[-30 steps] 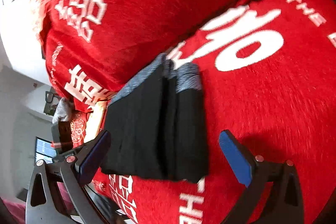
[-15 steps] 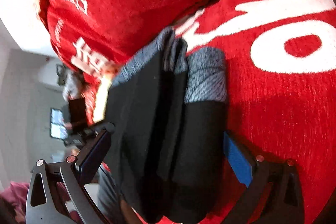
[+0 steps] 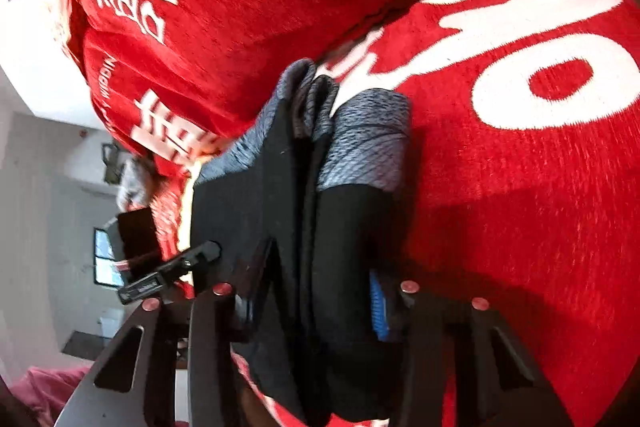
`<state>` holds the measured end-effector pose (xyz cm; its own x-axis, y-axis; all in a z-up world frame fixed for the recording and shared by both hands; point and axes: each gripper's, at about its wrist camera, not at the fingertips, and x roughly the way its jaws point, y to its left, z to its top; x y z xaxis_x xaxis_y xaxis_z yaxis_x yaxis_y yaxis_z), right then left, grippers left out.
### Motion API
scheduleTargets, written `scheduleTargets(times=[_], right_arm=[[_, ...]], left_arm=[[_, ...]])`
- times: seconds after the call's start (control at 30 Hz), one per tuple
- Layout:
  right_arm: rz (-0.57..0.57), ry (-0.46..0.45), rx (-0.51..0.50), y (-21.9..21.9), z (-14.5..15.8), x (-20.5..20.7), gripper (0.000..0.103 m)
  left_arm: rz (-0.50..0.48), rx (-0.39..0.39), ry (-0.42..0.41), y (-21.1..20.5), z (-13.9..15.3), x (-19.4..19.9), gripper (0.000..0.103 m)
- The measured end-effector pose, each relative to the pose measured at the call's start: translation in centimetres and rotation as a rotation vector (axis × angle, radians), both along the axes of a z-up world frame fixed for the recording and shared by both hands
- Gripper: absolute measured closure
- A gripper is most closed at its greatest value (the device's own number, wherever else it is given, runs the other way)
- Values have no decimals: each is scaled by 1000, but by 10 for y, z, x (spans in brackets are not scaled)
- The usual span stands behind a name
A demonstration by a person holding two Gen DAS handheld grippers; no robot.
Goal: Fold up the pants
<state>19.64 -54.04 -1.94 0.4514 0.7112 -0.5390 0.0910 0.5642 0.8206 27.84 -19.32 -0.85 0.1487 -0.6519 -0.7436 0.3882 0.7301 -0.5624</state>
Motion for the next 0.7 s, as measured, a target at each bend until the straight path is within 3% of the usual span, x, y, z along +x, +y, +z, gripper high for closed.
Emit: scheduleTargets(times=[0.23,0.5,0.57,0.7], right_arm=[[18,-19,53,32,35,-18,63],[26,-47,191,93,59,-52,62],[43,-46,213,109,57,-58,63],[76,-7,147,139,40,-55,63]], left_arm=[[-9,8,-36,18,33,-29,49],[73,6,-94,90,76,-71,49],[93,22,-113,109,78,-80,49],[149,118,-121,134,55,-90,49]])
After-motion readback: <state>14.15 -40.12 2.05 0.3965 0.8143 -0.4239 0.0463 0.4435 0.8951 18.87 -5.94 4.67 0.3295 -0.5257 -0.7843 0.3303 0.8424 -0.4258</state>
